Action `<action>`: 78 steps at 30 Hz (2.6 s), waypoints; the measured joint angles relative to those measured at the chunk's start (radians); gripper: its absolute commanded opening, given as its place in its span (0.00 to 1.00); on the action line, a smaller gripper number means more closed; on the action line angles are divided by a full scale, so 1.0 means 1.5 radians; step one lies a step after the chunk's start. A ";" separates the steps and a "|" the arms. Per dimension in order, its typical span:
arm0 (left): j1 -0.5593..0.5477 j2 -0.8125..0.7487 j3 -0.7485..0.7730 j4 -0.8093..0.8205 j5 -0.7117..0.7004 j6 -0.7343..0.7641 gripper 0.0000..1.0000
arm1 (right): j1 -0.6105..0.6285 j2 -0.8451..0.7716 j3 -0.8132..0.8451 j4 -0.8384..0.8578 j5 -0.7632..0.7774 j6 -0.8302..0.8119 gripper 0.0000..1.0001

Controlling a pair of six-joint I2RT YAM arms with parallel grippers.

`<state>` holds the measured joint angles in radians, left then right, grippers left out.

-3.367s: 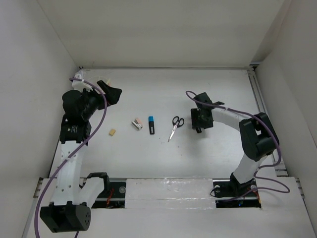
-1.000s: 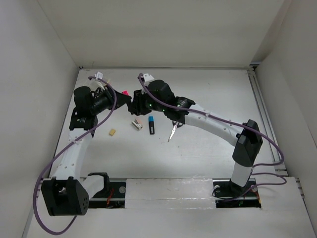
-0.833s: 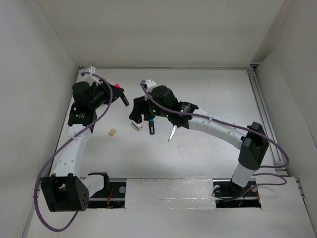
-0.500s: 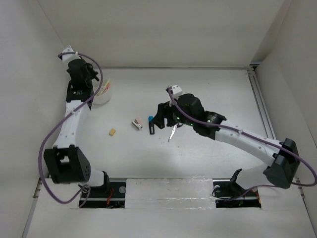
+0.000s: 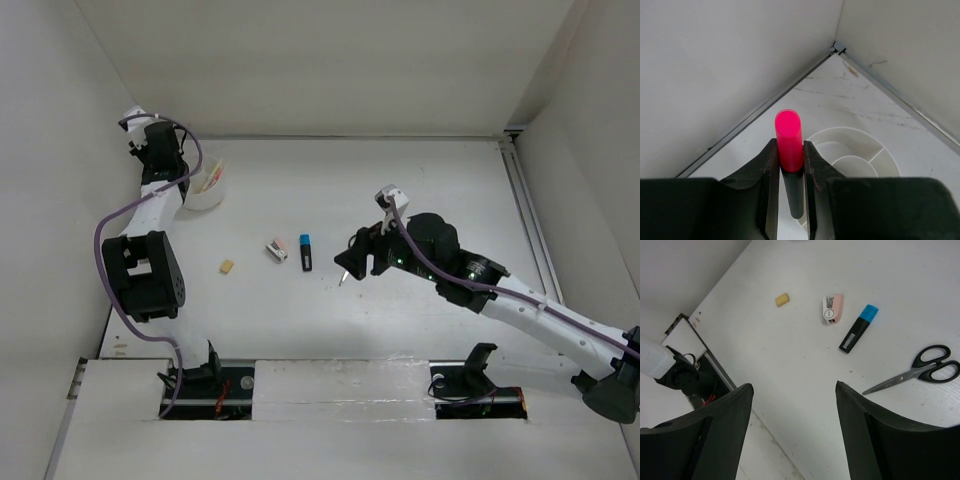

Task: Sort the stationery into containers
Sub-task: Place the pen in the storage box, then pick up the pen from the center of the board.

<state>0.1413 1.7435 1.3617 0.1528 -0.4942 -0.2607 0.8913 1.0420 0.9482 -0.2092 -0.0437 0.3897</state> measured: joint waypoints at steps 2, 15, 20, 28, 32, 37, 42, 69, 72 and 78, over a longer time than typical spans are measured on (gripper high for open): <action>-0.001 0.000 -0.002 0.022 -0.007 0.003 0.00 | 0.000 0.000 0.000 0.000 -0.006 0.000 0.73; -0.001 0.071 -0.021 0.089 -0.001 0.006 0.00 | 0.000 0.064 0.000 0.005 -0.029 -0.005 0.73; 0.001 0.088 -0.022 0.102 0.009 0.006 0.00 | 0.000 0.086 0.000 0.008 -0.034 -0.006 0.73; 0.003 0.097 -0.041 0.120 0.013 0.005 0.42 | 0.000 0.103 0.000 0.011 -0.046 -0.009 0.74; 0.003 0.097 -0.052 0.119 0.025 0.008 0.60 | 0.000 0.118 0.006 0.012 -0.049 -0.012 0.74; 0.003 0.083 -0.052 0.113 0.056 0.002 1.00 | 0.000 0.176 0.038 0.010 -0.038 -0.021 1.00; 0.001 0.005 -0.032 0.040 0.066 -0.010 1.00 | 0.000 0.326 0.176 -0.037 0.030 -0.024 1.00; -0.024 -0.380 -0.031 -0.322 0.245 -0.144 1.00 | 0.009 0.776 0.509 -0.230 0.184 0.047 0.17; -0.024 -0.379 -0.031 -0.324 0.256 -0.144 1.00 | 0.009 0.776 0.510 -0.232 0.194 0.059 0.00; -0.024 -0.379 -0.066 -0.294 0.337 -0.147 1.00 | 0.009 0.724 0.439 -0.228 0.215 0.070 0.00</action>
<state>0.1059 1.1751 1.2625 -0.2886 0.0113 -0.4808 0.9054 2.1281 1.6070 -0.5514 0.2787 0.4946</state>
